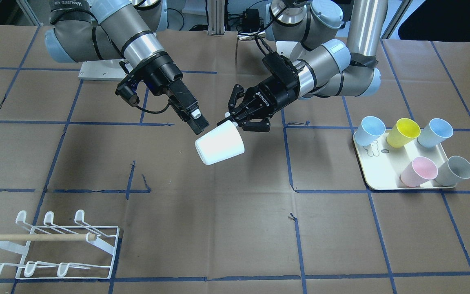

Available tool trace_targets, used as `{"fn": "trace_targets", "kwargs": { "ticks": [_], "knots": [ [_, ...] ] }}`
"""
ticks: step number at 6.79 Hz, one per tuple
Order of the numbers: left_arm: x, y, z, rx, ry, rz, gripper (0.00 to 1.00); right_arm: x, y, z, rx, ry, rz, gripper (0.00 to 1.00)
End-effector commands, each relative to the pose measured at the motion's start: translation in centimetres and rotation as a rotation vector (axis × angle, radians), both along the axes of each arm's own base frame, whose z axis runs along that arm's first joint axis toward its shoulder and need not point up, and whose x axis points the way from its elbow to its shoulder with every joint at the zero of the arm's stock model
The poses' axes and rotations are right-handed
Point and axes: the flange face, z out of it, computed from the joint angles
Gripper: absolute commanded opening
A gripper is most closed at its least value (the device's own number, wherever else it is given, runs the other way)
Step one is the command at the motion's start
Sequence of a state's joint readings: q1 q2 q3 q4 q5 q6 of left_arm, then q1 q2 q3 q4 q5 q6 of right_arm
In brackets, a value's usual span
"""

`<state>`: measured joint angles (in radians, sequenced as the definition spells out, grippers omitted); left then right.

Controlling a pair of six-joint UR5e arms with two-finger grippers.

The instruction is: Transfer IKEA cup to right arm and place on rack

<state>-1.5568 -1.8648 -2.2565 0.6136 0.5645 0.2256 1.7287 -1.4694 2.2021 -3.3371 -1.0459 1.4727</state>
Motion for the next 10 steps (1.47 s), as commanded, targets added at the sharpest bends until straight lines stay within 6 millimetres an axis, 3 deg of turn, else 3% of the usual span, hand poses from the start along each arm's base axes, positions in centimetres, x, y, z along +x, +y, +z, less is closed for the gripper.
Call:
{"fn": "trace_targets", "kwargs": {
  "ticks": [1, 6, 10],
  "knots": [
    [0.0, 0.0, 0.0, 0.001, 0.0, 0.0, 0.03, 0.3, -1.1, 0.2, -0.005, -0.002, 0.0, 0.99],
    [0.0, 0.0, -0.1, 0.008, 0.002, 0.001, 0.04, 0.8, -3.8, -0.8, 0.0, 0.0, 0.004, 0.99],
    [0.0, 0.0, -0.1, 0.006, 0.002, 0.002, 0.04, 1.6, -4.1, -0.9, 0.004, 0.002, 0.016, 0.99]
  ]
}}
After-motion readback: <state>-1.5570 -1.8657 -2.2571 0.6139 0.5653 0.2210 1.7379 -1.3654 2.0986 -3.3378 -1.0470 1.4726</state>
